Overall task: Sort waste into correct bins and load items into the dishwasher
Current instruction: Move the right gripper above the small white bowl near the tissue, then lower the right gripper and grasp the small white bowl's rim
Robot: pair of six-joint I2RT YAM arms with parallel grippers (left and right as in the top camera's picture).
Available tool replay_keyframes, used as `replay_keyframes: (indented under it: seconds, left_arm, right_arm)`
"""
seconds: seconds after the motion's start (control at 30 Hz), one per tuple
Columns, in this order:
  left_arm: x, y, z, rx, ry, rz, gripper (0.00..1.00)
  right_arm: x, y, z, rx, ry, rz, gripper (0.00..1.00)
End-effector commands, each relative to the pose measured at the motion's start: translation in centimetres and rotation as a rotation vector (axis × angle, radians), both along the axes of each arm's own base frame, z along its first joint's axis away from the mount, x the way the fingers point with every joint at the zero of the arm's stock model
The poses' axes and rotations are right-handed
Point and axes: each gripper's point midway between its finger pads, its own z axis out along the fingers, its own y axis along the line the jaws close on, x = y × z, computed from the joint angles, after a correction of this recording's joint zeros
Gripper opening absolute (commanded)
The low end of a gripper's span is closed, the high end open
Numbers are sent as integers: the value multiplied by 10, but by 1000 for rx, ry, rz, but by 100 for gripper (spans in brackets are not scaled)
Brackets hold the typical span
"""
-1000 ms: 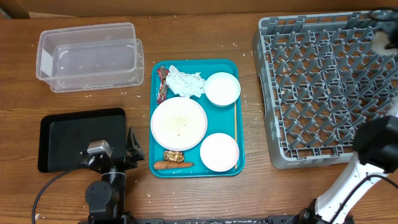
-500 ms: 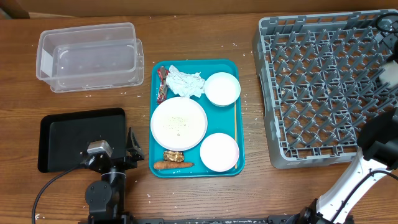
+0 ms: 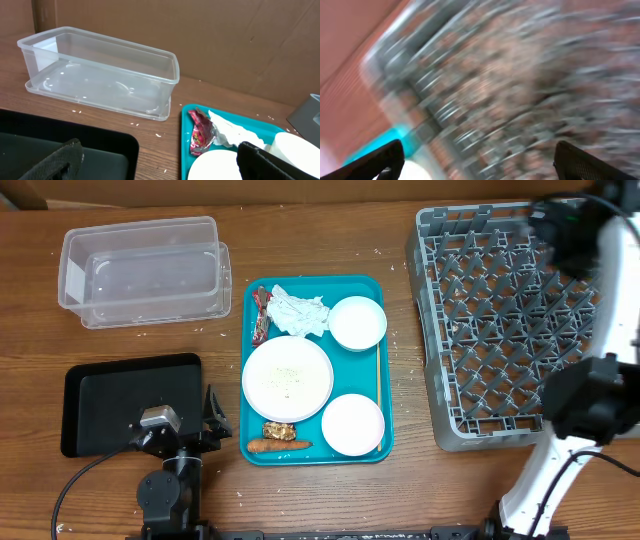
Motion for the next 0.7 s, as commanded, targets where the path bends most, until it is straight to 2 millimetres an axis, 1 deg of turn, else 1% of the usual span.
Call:
replay_keyframes:
  seconds: [0.0,0.03,0.1,0.17,0.27,0.33,0.37,0.4,0.5,0.53,0.57,0.67]
  left_arm:
    - [0,-3,1,-7,-8,-14,100]
    - [0,-3,1,-7,-8,-14,100]
    - [0,-3,1,-7,-8,-14,100]
    - [0,-3,1,-7,-8,-14,100]
    - [0,-3,1,-7,-8,-14,100]
    - [0,-3,1,-7,-8,-14,100]
    - [0,-3,1,-7,-8,-14,100]
    - [0,-3,1,-7,-8,-14,100]
    - [0,-3,1,-7,-8,-14,100]
    - [0,-3,1,-7,-8,-14,100]
    - [0,-3,1,-7,-8,-14,100]
    - [0,-3,1,-7,-8,-14,99]
  right_arm:
    - [0,110,29,127,-84,288,98]
    - [-1,130,27,105,-77,329,98]
    - [-4,163,21,39,-64,393,98]
    - [-7,186,15,-34,-56,434,98]
    - [-10,220,-2,-146,-35,473,98]
    - [-12,236,-16,-205,-16,485,98]
    - [-13,246,-30,-254,8,495,98]
    - [-13,252,-42,-284,25,505,98]
    - [-12,257,-69,-331,70,519,98]
    - [-11,259,-87,-324,104,524,97]
    - [-16,268,-103,-266,146,526,95]
    - [-29,296,-119,-96,200,579,93]
